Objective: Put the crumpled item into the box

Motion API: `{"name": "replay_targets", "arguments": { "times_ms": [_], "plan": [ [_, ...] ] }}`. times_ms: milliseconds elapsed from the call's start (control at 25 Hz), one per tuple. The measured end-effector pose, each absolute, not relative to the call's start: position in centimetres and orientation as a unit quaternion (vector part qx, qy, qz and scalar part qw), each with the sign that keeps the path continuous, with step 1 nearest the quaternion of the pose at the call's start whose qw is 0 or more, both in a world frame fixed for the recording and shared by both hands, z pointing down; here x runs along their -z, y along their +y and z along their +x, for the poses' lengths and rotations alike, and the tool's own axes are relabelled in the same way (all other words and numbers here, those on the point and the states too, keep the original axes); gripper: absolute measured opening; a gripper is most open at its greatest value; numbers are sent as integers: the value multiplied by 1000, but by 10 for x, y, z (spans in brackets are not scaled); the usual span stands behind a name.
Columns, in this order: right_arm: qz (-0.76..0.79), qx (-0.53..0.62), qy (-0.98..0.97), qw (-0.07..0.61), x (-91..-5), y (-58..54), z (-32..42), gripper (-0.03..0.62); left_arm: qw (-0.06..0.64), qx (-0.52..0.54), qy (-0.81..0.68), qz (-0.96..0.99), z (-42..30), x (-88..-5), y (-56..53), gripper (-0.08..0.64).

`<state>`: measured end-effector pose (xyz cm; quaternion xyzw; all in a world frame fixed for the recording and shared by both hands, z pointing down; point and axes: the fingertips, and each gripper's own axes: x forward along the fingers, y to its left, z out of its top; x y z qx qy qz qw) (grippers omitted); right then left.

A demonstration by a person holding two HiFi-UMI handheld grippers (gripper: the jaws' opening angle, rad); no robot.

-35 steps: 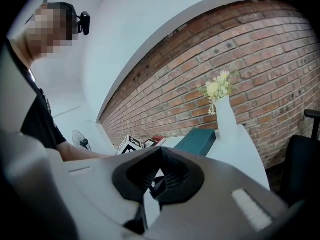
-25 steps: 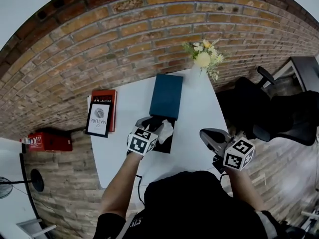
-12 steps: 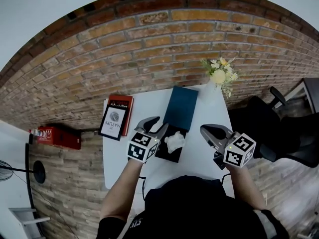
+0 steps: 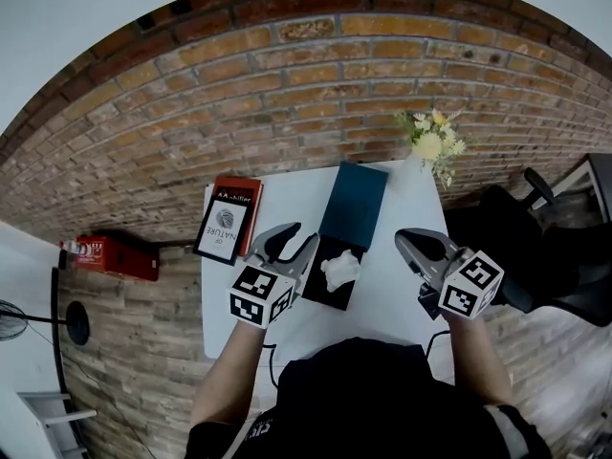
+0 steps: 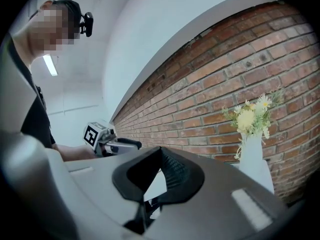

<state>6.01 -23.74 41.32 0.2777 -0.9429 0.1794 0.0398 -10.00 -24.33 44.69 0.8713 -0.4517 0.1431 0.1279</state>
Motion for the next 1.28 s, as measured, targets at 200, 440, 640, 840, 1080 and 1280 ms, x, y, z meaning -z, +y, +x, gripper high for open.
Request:
{"name": "replay_targets", "arguments": {
  "times_ms": [200,440,640,840,1080,1280],
  "plan": [
    [283,-176,-942,35,-412,-236,59,2,118,-104,-471,868,-113,-419,-240,127],
    [283,-184,-941,38,-419,-231,59,0,110,-87,-472,870,-112,-406,-236,118],
    [280,-179,-942,37,-417,-233,58,0,111,-79,-476,869,-112,-403,-233,101],
    [276,-132,-951,52,-412,-232,53,0,112,-81,-480,866,-114,-404,-229,101],
    [301,-115,-945,50,-409,-239,58,-2,117,-81,-486,863,-117,-405,-225,101],
    [302,-127,-944,46,-410,-238,63,-1,118,-80,-485,863,-115,-404,-224,100]
  ]
}}
